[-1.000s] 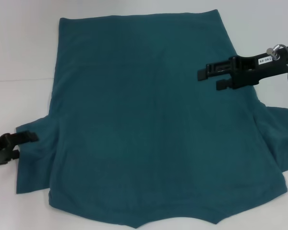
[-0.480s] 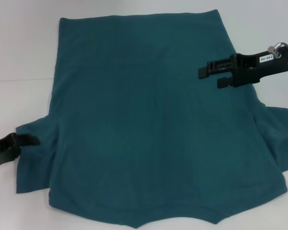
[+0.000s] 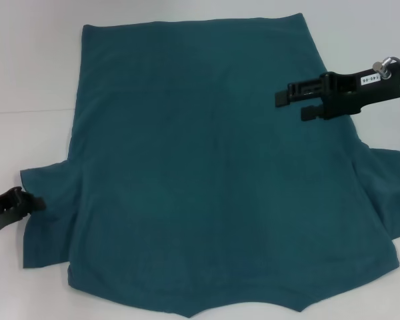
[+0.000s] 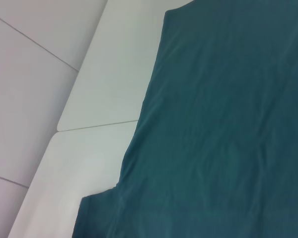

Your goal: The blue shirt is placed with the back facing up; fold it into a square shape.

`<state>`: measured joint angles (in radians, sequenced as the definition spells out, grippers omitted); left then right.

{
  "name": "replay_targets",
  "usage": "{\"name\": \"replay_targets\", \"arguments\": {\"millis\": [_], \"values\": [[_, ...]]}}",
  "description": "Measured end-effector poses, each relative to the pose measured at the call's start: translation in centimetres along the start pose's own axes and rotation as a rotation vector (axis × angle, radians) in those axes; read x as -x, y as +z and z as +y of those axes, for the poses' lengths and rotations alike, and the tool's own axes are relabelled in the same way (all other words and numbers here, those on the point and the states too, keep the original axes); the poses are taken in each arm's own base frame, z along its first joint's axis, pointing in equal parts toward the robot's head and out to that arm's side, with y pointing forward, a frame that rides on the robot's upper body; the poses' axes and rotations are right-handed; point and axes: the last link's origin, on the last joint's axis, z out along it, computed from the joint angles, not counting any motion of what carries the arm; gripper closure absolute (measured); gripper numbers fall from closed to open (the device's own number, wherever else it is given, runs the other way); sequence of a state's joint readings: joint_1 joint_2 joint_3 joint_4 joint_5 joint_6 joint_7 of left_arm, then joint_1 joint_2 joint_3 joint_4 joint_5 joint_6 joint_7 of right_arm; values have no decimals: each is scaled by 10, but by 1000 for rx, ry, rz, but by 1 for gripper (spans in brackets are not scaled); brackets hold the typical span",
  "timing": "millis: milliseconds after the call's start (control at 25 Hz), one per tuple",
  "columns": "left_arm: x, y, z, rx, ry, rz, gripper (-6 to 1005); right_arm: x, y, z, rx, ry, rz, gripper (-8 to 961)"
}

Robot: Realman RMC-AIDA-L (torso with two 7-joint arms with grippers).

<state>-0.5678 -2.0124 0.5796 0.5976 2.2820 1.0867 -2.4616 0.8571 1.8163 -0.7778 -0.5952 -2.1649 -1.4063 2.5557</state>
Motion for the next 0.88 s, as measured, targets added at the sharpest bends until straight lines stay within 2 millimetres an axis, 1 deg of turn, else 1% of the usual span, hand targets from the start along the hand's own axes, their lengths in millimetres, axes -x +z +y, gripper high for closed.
{"name": "replay_targets", "arguments": {"millis": [200, 360, 480, 600, 680, 720, 760, 880], "values": [[-2, -1, 0, -19, 32, -16, 926, 0, 0, 0, 0, 0, 1, 38], [-13, -7, 1, -48, 81, 0, 1000, 0, 0, 0, 0, -1, 1, 37], [-29, -14, 4, -74, 131, 18, 1000, 1, 1, 1, 1, -3, 1, 37], [-38, -16, 7, -111, 197, 7, 1000, 0, 1, 2, 3, -3, 4, 37], [-43, -16, 12, -132, 258, -8, 1000, 1, 2, 2, 5, -3, 5, 37], [-47, -14, 17, -149, 316, -21, 1000, 1, 2, 2, 5, -3, 5, 37], [-47, -14, 17, -149, 316, -21, 1000, 1, 2, 3, 6, -4, 5, 37], [-54, -12, 25, -193, 382, -32, 1000, 1, 3, 4, 7, -5, 5, 37]]}}
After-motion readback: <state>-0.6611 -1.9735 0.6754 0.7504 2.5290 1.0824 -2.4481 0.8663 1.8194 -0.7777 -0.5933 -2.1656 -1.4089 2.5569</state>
